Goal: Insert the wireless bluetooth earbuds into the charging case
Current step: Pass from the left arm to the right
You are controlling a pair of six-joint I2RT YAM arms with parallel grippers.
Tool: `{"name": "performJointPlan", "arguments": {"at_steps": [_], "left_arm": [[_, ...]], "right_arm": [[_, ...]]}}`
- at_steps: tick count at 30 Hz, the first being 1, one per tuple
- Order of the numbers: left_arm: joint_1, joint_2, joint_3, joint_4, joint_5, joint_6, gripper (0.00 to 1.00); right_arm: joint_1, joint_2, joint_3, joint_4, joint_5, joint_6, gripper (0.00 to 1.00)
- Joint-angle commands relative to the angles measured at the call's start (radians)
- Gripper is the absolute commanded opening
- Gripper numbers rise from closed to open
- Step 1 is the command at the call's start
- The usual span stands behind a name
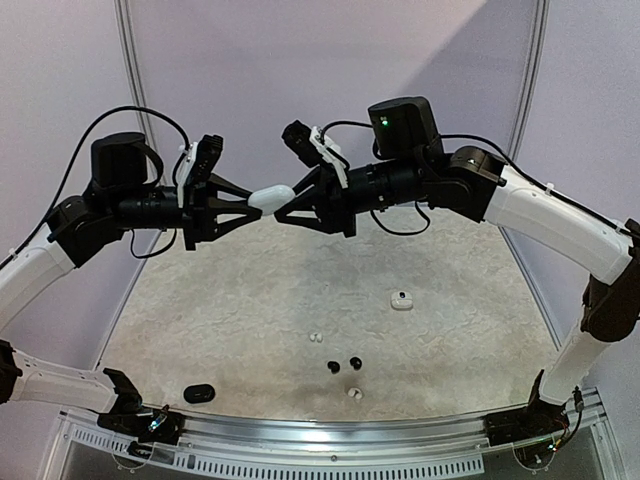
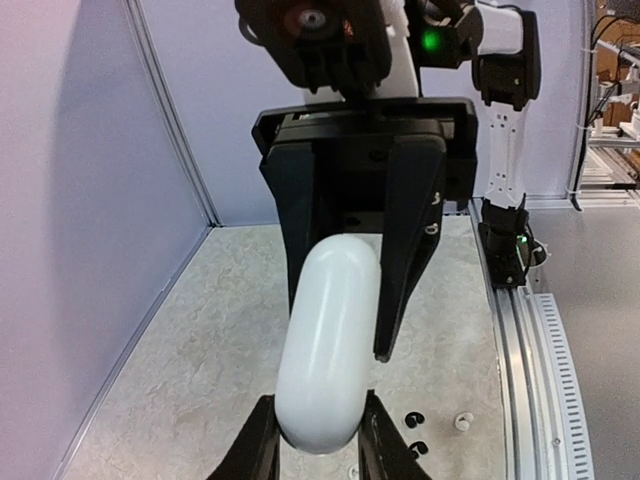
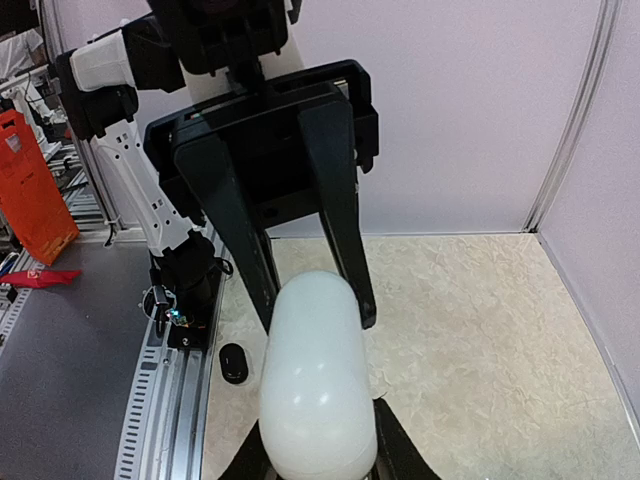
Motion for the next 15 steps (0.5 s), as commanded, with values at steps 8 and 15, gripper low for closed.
{"name": "performJointPlan", "arguments": {"at_steps": [8, 15], "left_arm": [[0.005, -0.005, 0.035, -0.129, 0.000, 0.099, 0.00], [0.005, 0.000, 0.043, -0.120, 0.008, 0.095, 0.00]], "right_arm": [[0.004, 0.002, 0.025, 0.003, 0.010, -0.001, 0.41], [0.004, 0.021, 0.042, -0.023, -0.014, -0.005, 0.14]]}}
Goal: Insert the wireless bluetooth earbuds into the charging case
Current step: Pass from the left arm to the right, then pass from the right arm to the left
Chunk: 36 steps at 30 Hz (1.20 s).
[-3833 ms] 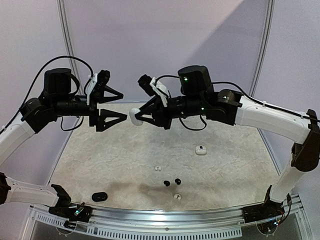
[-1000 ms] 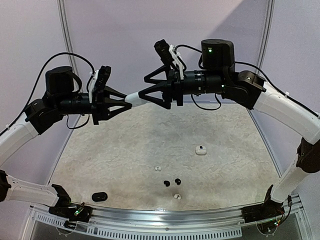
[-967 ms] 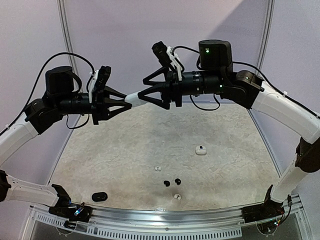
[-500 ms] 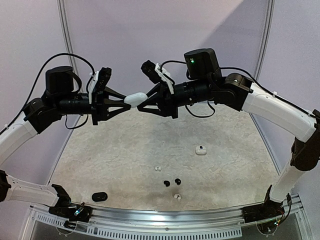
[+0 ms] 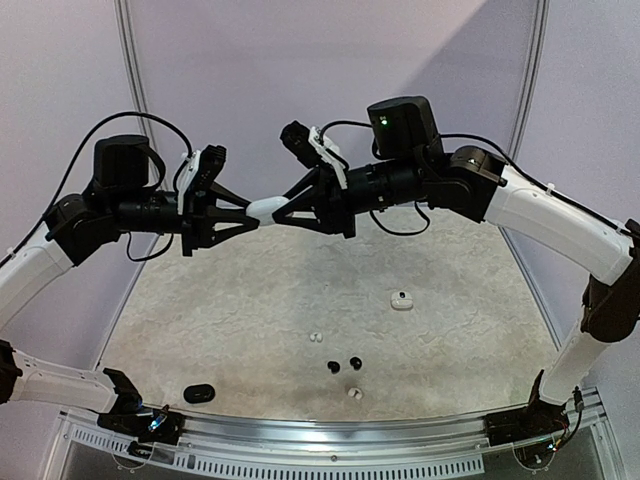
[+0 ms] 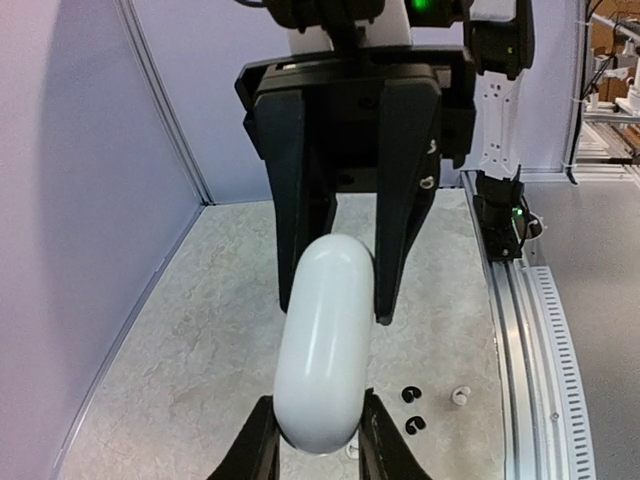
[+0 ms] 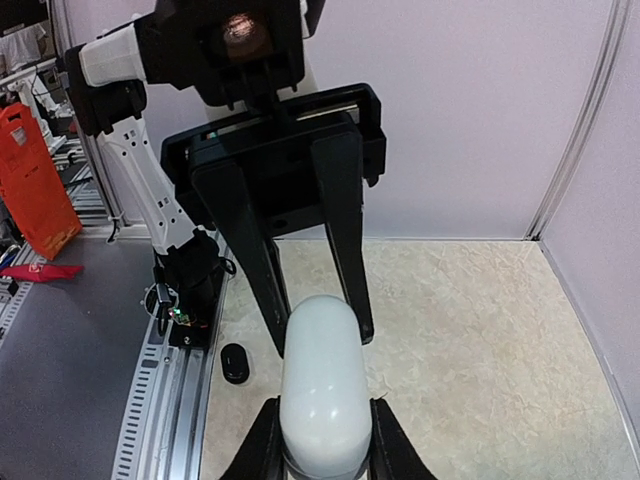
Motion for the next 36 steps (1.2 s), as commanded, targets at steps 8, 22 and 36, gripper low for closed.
{"name": "performJointPlan", "arguments": {"at_steps": [8, 22, 36], "left_arm": [[0.035, -0.070, -0.095, 0.235, 0.031, -0.206, 0.68], [0.047, -0.096, -0.281, 0.708, 0.128, -0.586, 0.53], [-0.023, -0.051, -0.239, 0.755, 0.057, -0.610, 0.56]], "right_arm": [[-0.010, -0.040, -0.086, 0.199, -0.002, 0.069, 0.00], [-0.034, -0.096, -0.313, 0.756, -0.167, 0.353, 0.00], [-0.031, -0.074, -0.291, 0.729, -0.159, 0.348, 0.00]]}}
